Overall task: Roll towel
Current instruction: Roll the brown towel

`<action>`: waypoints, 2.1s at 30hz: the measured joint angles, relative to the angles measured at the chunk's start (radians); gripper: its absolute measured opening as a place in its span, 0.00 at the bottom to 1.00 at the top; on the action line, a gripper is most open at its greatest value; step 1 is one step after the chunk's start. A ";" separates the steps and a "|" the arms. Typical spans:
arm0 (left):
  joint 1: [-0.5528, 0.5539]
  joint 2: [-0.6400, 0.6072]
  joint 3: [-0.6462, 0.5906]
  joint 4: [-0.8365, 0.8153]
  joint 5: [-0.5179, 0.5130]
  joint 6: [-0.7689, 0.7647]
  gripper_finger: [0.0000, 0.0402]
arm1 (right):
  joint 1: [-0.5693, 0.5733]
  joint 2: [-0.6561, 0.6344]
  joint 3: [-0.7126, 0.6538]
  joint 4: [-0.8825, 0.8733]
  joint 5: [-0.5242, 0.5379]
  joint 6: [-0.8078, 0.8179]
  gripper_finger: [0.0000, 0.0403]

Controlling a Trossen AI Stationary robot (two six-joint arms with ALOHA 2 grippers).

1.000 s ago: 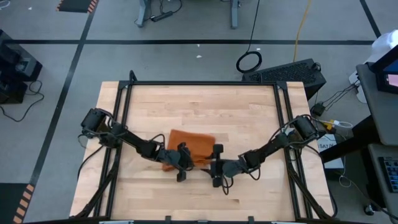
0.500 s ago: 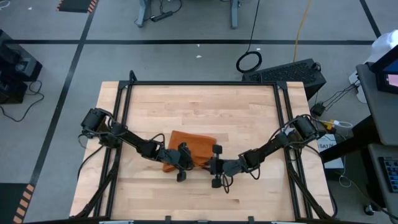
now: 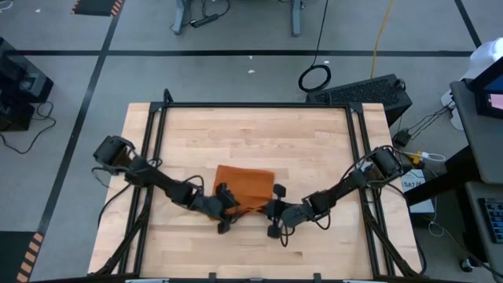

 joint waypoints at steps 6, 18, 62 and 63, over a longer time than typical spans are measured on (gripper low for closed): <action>-0.173 -0.044 -0.001 -0.209 -0.170 0.008 0.63 | -0.012 -0.022 0.000 0.009 0.001 0.051 0.00; -0.412 -0.043 -0.004 -0.490 -0.490 -0.153 0.64 | -0.095 -0.102 0.000 -0.079 -0.030 0.075 0.00; -0.211 -0.193 -0.004 -0.274 -0.046 -0.208 0.02 | 0.054 -0.119 0.001 -0.235 -0.392 0.126 0.00; -0.192 -0.187 -0.004 -0.275 -0.021 -0.204 0.02 | 0.063 -0.119 0.001 -0.244 -0.388 0.126 0.00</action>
